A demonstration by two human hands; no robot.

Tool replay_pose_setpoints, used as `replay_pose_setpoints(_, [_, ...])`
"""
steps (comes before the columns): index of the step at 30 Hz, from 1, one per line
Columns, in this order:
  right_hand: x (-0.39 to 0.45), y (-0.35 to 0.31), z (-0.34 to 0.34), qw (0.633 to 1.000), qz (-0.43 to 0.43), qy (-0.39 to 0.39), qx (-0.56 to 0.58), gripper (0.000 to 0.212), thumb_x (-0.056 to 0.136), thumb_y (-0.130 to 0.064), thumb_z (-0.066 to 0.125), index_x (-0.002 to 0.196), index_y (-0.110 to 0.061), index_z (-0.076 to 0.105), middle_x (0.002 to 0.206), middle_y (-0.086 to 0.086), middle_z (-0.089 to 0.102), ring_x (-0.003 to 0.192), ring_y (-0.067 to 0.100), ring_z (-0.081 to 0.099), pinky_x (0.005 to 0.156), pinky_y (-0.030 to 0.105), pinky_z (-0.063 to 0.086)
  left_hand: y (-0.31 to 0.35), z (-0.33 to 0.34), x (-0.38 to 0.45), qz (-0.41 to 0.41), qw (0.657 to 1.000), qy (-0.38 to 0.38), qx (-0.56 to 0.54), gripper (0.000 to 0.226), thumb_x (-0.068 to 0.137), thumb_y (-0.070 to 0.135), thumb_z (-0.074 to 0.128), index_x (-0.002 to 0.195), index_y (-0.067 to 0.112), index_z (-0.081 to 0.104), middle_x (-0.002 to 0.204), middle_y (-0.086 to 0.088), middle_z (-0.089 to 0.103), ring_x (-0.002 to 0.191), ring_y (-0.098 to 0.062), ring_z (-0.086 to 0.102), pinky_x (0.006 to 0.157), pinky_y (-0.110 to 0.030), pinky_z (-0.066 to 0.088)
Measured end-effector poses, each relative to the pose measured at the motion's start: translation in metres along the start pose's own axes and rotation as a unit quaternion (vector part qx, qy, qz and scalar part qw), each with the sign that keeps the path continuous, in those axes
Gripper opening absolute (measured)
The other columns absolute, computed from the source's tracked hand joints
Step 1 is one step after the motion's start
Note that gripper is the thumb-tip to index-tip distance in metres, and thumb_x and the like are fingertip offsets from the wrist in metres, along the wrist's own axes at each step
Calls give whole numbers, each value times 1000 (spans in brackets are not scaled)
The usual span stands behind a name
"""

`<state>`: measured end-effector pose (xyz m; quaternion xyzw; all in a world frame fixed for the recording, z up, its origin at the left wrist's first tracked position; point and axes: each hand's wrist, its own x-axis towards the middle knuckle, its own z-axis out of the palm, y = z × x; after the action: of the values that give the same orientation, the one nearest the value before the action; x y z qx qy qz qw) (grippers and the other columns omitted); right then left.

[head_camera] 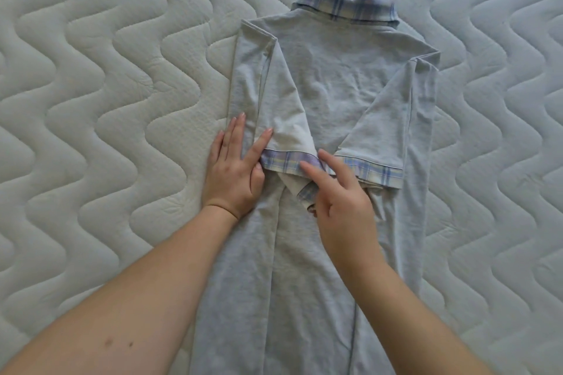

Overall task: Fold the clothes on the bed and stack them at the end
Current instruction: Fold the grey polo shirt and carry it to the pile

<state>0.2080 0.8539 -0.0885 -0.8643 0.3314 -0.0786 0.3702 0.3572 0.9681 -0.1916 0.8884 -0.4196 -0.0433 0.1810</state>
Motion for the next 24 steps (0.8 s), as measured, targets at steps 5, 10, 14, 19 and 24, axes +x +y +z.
replay_pose_setpoints(5, [5, 6, -5, 979, 132, -112, -109, 31, 99, -12, 47, 123, -12, 66, 148, -7, 44, 115, 17, 57, 91, 31, 48, -1, 2, 0, 1, 1000, -1, 30, 53, 99, 37, 26, 150, 30, 40, 158, -20, 27, 148, -29, 25, 120, -48, 19])
replay_pose_setpoints(10, [18, -15, -29, 989, 32, -16, -140, 20, 93, -16, 58, 104, -19, 74, 109, -2, 59, 79, 17, 58, 65, 30, 43, -2, 8, -1, 1, 999, 11, 46, 56, 95, 39, 38, 151, 32, 38, 161, -13, 26, 149, -26, 23, 120, -48, 20])
replay_pose_setpoints(14, [62, -31, -19, 989, -85, 84, -86, 26, 91, -11, 53, 109, -10, 72, 112, 7, 65, 97, 24, 63, 86, 40, 49, -2, 10, -1, 2, 998, 14, 53, 59, 92, 39, 42, 151, 34, 37, 162, -9, 25, 150, -24, 21, 121, -47, 18])
replay_pose_setpoints(19, [87, -14, 37, 967, -77, -71, -232, 55, 105, -32, 32, 155, -10, 21, 161, 8, 23, 150, 22, 17, 123, 39, 8, -2, 10, -1, -3, 998, 17, 52, 59, 92, 39, 44, 150, 32, 35, 160, -10, 29, 149, -25, 25, 120, -48, 20])
replay_pose_setpoints(24, [88, 24, 60, 928, -53, -149, -336, 62, 104, -42, 14, 156, -17, -7, 164, 0, -12, 150, 13, -14, 121, 36, -11, -1, 9, 1, -18, 997, -11, 69, 71, 88, 42, 41, 154, 16, 31, 161, -8, 26, 149, -22, 23, 119, -48, 23])
